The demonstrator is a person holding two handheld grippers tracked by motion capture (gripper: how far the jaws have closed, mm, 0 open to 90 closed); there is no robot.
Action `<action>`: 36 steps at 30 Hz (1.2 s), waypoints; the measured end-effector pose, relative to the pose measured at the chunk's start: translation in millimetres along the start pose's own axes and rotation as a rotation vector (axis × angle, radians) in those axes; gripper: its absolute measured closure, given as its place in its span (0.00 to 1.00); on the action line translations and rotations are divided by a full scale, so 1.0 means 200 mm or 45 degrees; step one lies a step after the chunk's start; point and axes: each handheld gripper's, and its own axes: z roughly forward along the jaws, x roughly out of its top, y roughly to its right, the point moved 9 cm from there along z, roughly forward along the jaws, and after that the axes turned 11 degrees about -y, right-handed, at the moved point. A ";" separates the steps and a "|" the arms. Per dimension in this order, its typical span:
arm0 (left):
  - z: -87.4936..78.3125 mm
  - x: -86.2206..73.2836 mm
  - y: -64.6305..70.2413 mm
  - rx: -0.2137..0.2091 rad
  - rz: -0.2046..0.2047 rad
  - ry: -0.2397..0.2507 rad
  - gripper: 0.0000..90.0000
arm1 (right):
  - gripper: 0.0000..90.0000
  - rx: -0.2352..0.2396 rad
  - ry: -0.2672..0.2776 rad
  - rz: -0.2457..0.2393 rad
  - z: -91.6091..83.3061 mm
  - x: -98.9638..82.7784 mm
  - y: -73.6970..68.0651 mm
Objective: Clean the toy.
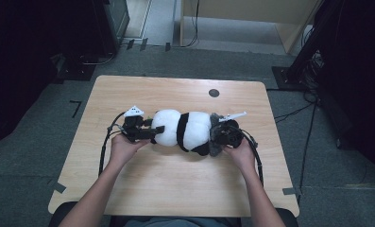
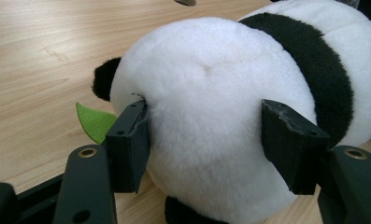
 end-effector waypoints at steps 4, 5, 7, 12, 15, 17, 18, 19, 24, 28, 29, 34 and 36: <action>0.00 0.00 0.00 -0.003 -0.001 -0.005 0.40 | 0.84 0.003 -0.012 0.027 -0.04 -0.01 0.02; 0.00 0.00 0.00 -0.005 -0.001 -0.006 0.40 | 0.85 -0.009 -0.004 0.025 -0.06 -0.01 0.03; 0.00 0.00 0.00 -0.006 -0.001 -0.006 0.40 | 0.85 -0.012 0.026 0.032 -0.11 0.00 0.03; 0.00 0.00 0.00 -0.008 -0.001 -0.007 0.40 | 0.86 -0.009 0.137 0.024 -0.25 0.04 0.00; 0.00 0.00 0.00 -0.009 -0.004 -0.004 0.40 | 0.86 0.002 0.192 -0.010 -0.34 0.07 -0.05; 0.00 0.00 0.00 -0.007 -0.004 -0.004 0.40 | 0.86 0.021 0.231 -0.043 -0.41 0.10 -0.11; 0.00 0.00 0.00 -0.007 -0.004 -0.004 0.40 | 0.86 0.035 0.245 -0.056 -0.43 0.11 -0.14; 0.00 0.00 0.00 -0.006 -0.002 -0.006 0.40 | 0.86 0.042 0.251 -0.077 -0.45 0.13 -0.17; 0.00 0.00 0.00 -0.004 -0.001 -0.008 0.40 | 0.86 0.058 0.238 -0.213 -0.47 0.19 -0.36; 0.00 0.00 0.00 -0.001 -0.002 -0.008 0.40 | 0.86 0.046 0.184 -0.311 -0.42 0.23 -0.48; 0.00 0.00 0.00 -0.001 -0.002 -0.008 0.40 | 0.86 0.045 0.168 -0.330 -0.39 0.24 -0.50; 0.00 0.00 0.00 -0.001 0.000 -0.012 0.40 | 0.86 0.068 0.116 -0.378 -0.29 0.28 -0.57; 0.00 0.00 0.00 -0.001 0.001 -0.012 0.40 | 0.85 0.070 0.097 -0.399 -0.25 0.29 -0.60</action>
